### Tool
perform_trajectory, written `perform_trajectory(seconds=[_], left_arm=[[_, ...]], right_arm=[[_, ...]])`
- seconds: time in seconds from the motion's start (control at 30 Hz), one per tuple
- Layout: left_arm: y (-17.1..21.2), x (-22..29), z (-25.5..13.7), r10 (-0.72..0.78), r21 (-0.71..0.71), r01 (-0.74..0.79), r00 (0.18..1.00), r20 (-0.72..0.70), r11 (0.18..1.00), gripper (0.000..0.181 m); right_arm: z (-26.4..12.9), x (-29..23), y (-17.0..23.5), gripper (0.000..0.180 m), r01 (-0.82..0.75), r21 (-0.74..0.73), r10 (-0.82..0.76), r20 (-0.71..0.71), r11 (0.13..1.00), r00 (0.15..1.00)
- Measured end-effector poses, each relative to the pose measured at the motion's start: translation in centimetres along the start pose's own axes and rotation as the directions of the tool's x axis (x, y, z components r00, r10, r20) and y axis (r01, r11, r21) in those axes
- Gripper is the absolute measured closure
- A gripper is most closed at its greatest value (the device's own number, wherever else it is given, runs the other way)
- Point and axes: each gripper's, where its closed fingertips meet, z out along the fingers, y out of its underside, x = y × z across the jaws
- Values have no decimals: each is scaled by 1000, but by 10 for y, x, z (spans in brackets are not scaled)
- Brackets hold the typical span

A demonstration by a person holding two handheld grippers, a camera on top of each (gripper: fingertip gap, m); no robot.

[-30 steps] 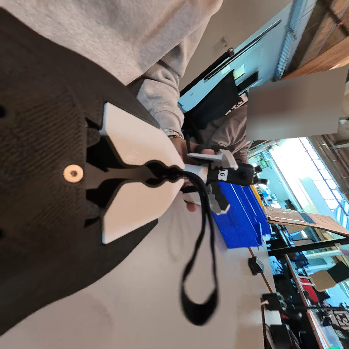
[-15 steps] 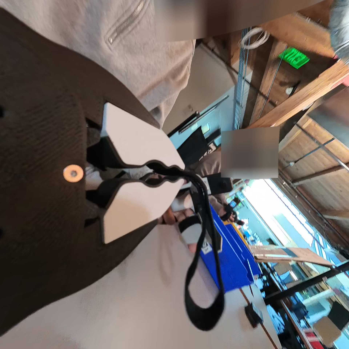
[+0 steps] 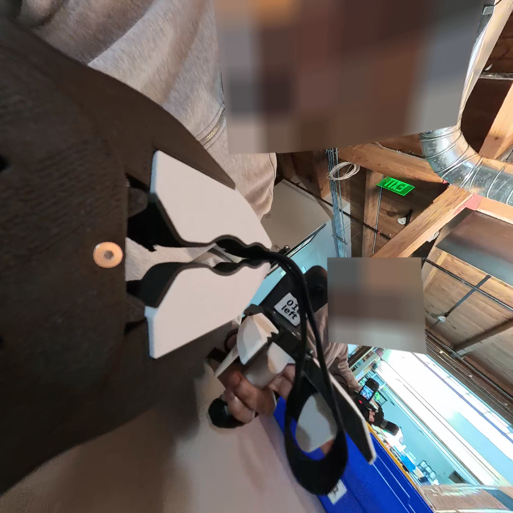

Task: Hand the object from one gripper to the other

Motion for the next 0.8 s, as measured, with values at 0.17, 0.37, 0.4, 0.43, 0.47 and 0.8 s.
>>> perform_trajectory(seconds=[0.17, 0.37, 0.4, 0.43, 0.47, 0.8], left_arm=[[5, 1, -1, 34, -33, -34, 999, -2, 999, 125], [5, 14, -4, -35, -43, 30, 992, -119, 999, 175], [5, 15, -4, -52, -45, 46, 989, -135, 998, 175], [4, 16, -4, -67, -45, 61, 988, -141, 997, 176], [4, 16, -4, -83, -41, 77, 986, -145, 996, 176], [-18, 0, -16, -429, 72, 464, 860, -278, 883, 176]], right_arm=[[4, -1, 6, 175, -10, -34, 10, 12, 999, 1000], [1, -2, 0, 175, 8, 1, -8, 6, 1000, 1000], [1, -1, -1, 175, 13, 8, -13, 3, 1000, 1000], [0, -1, -2, 174, 22, 17, -22, -2, 1000, 1000], [0, 0, -4, 172, 36, 30, -36, -10, 999, 999], [-14, 21, -27, 130, 128, 169, -93, -199, 977, 976]])
